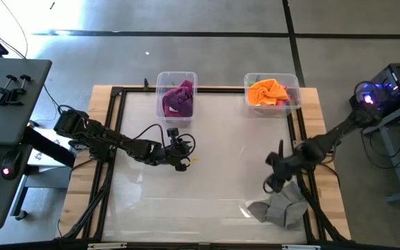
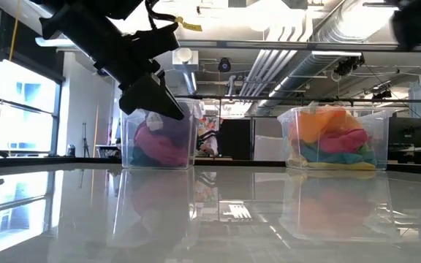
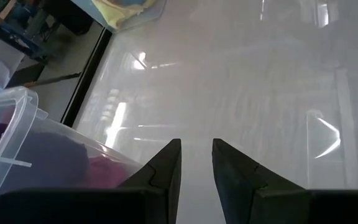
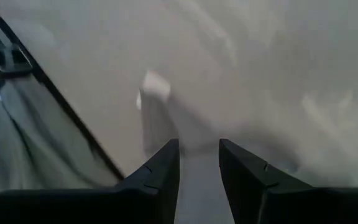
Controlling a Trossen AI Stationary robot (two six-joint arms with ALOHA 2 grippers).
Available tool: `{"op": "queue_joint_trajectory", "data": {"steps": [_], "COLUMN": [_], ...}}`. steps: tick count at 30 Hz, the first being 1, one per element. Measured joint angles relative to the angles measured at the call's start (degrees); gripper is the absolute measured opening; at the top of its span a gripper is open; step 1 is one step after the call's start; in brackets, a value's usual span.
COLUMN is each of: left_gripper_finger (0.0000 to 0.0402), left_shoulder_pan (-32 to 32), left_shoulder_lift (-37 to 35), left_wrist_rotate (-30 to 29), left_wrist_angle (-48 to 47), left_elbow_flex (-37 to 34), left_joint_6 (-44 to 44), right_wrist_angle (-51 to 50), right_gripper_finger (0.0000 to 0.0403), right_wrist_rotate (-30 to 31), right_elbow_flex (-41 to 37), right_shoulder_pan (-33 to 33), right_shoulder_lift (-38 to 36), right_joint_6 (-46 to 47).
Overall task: Sort towels by color in basket
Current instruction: Put the gray towel into the left transparent bin
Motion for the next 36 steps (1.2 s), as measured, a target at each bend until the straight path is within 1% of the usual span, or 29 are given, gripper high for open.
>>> {"op": "queue_joint_trajectory", "data": {"steps": [2,5,7,9,11,14,17,19,22,26,29,31,32,33,34,35,36], "left_gripper_finger": [0.0078,0.0078,0.0078,0.0078,0.0078,0.0078,0.0078,0.0078,0.0078,0.0078,0.0078,0.0078,0.0078,0.0078,0.0078,0.0078,0.0078], "left_shoulder_pan": [0.0,0.0,0.0,0.0,0.0,0.0,0.0,0.0,0.0,0.0,0.0,0.0,0.0,0.0,0.0,0.0,0.02], "left_shoulder_lift": [0.0,0.0,0.0,0.0,0.0,0.0,0.0,0.0,0.0,0.0,0.0,0.0,0.0,0.0,0.0,0.0,0.0], "left_wrist_rotate": [0.0,0.0,0.19,0.24,0.24,0.26,0.27,0.36,0.37,0.78,2.26,3.52,3.98,4.69,5.65,6.93,8.38], "left_wrist_angle": [0.18,1.21,1.61,1.59,1.63,2.25,3.2,3.74,6.02,9.42,11.09,13.27,14.6,15.92,17.21,18.64,20.11], "left_elbow_flex": [0.0,0.0,0.0,0.0,0.0,-0.34,-1.37,-1.84,-3.04,-4.41,-4.94,-4.92,-4.92,-4.92,-4.92,-4.92,-4.9], "left_joint_6": [0.35,1.33,1.81,1.83,1.83,1.82,1.82,1.76,1.8,1.77,1.77,1.78,1.83,2.09,2.38,2.82,3.34], "right_wrist_angle": [0.1,1.7,3.28,4.16,3.58,2.11,5.84,9.26,9.52,8.39,11.44,14.64,16.37,17.8,18.84,19.36,19.49], "right_gripper_finger": [0.0106,0.0113,0.0126,0.0145,0.0168,0.0198,0.0209,0.0209,0.0202,0.0174,0.0132,0.0098,0.0081,0.0063,0.0045,0.0029,0.0017], "right_wrist_rotate": [-2.25,-3.09,-3.37,-4.88,-7.81,-14.72,-18.31,-18.63,-19.31,-19.59,-20.12,-18.67,-16.86,-13.57,-8.92,-2.81,5.26], "right_elbow_flex": [0.0,0.0,0.0,0.0,0.0,0.0,0.0,0.0,0.0,0.0,0.26,0.36,0.4,0.55,0.59,0.61,0.6], "right_shoulder_pan": [3.58,7.87,9.87,11.11,11.89,12.12,12.39,12.49,12.47,12.47,12.29,11.74,11.18,10.34,9.23,8.04,6.74], "right_shoulder_lift": [1.19,3.34,5.04,7.11,9.8,14.6,19.48,22.6,27.05,33.14,36.52,37.87,38.06,37.99,37.61,36.97,36.25], "right_joint_6": [5.65,12.0,14.93,17.53,20.51,25.1,23.28,20.65,18.09,11.61,4.25,-1.83,-4.93,-8.11,-11.36,-14.65,-17.98]}}
